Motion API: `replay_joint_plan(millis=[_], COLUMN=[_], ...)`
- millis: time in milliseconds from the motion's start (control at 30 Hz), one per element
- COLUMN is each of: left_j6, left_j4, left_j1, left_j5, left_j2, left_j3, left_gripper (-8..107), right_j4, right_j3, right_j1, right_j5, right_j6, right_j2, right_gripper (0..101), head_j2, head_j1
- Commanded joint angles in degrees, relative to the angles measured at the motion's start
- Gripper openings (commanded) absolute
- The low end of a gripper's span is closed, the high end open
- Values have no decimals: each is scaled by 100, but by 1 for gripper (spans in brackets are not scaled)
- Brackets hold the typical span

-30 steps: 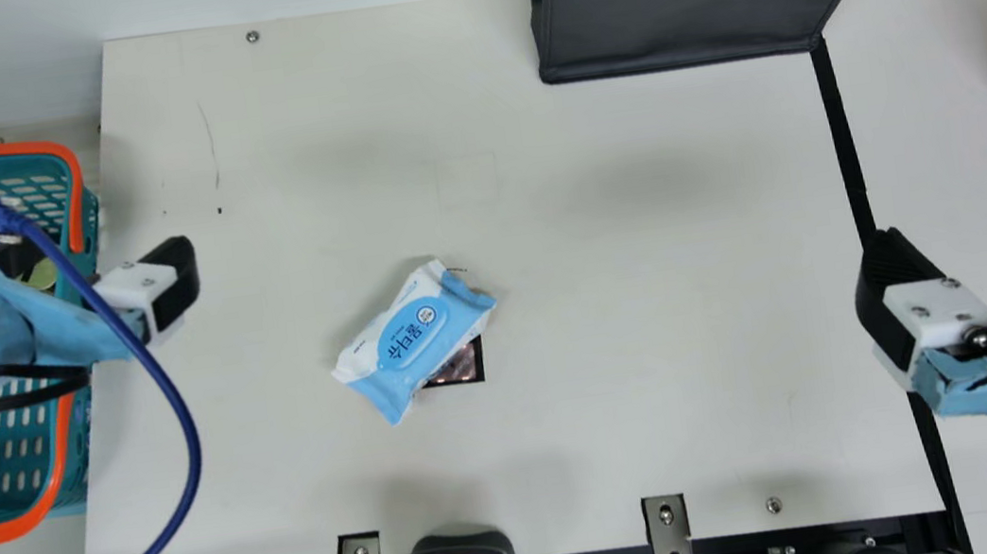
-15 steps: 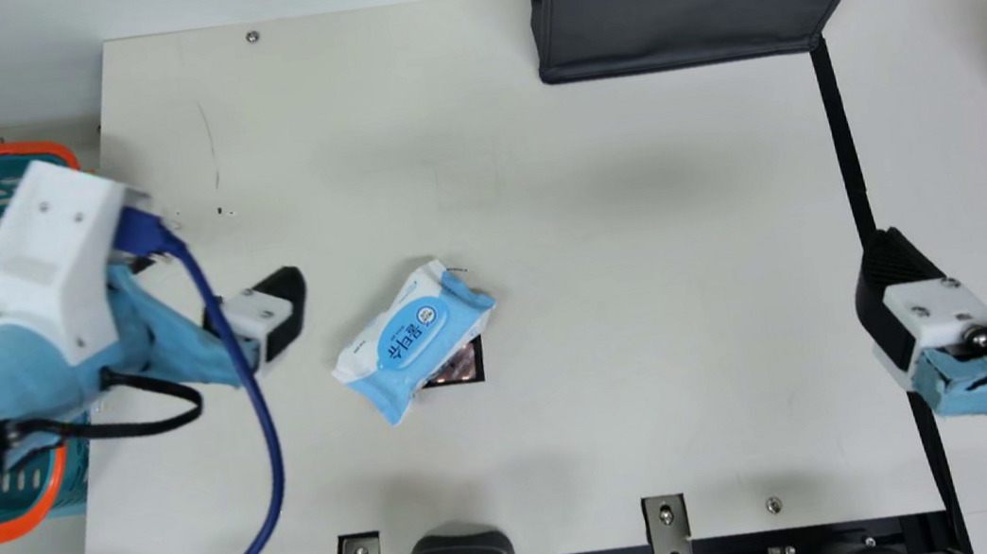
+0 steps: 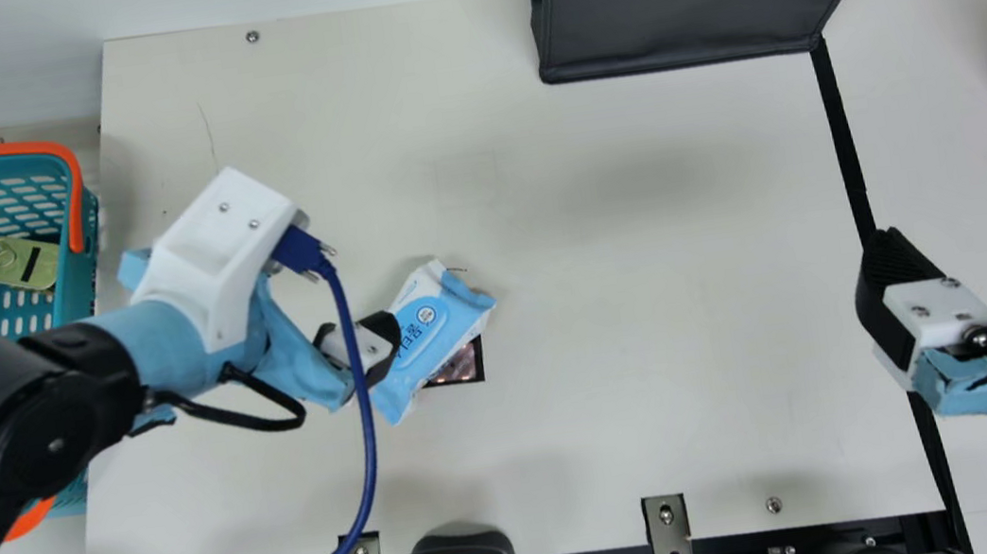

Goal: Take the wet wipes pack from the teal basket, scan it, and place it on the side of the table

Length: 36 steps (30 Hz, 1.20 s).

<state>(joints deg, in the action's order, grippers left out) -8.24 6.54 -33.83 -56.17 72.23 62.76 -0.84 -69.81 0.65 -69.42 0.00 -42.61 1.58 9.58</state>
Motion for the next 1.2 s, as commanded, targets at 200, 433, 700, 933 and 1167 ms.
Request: replay_joint_plan(millis=[200, 433, 700, 933, 1167], left_j6=[-189, -259, -276, -264, -207], left_j4=[149, 216, 208, 202, 156], left_j1=[-169, -307, -413, -502, -593], left_j5=[-182, -202, -124, -32, 67], left_j2=[409, 683, 926, 1083, 1264], left_j3=[125, 140, 92, 20, -19], left_gripper=[90, 90, 50, 3, -8], right_j4=[0, 0, 0, 0, 0], right_j3=[0, 0, 0, 0, 0], right_j1=[0, 0, 0, 0, 0], right_j5=[0, 0, 0, 0, 0], right_j6=[0, 0, 0, 0, 0], right_j2=[0, 0, 0, 0, 0], right_gripper=[95, 95, 95, 95, 95], head_j2=[0, 0, 0, 0, 0], head_j1=[-166, -166, -166, -166, -166])
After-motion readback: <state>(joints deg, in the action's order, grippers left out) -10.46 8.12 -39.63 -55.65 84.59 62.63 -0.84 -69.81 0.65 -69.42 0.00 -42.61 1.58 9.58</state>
